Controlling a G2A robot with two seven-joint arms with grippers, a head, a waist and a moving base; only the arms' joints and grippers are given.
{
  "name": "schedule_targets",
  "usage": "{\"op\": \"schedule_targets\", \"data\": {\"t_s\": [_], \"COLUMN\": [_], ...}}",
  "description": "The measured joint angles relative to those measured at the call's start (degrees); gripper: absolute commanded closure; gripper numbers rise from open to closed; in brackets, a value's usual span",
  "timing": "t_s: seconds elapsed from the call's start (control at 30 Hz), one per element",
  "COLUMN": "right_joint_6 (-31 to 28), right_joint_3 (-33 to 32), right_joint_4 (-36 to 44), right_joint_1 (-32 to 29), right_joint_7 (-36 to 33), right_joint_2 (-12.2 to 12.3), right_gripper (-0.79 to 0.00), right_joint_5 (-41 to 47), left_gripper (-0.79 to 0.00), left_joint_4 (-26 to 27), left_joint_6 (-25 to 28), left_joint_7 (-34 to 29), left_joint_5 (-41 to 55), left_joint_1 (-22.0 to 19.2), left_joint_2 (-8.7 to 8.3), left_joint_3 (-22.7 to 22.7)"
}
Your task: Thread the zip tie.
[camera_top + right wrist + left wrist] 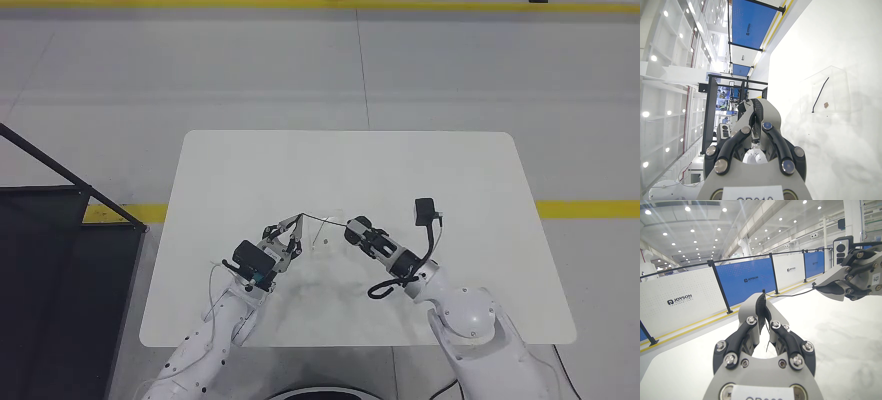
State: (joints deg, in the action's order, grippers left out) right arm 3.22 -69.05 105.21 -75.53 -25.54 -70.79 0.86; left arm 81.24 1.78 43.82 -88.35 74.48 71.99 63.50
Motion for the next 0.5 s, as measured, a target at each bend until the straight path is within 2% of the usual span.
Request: {"op": "schedule_targets", "data": {"t_s": [0.5], "right_joint_6": [-1.5], "right_joint_3": [-1.3], "right_joint_4": [0.4], "right_joint_1": [-1.4], "right_joint_7": [-1.0], "right_joint_2": [0.3], "right_gripper": [0.0], "right_joint_5": [0.4], "left_gripper": [0.0], "left_joint_4": [0.0], "left_joint_6": [0.0], "left_joint_7": [0.0], "left_joint_5": [0.0], "left_joint_1": [0.0], "left_joint_2": [0.0], "left_joint_3": [0.0]}}
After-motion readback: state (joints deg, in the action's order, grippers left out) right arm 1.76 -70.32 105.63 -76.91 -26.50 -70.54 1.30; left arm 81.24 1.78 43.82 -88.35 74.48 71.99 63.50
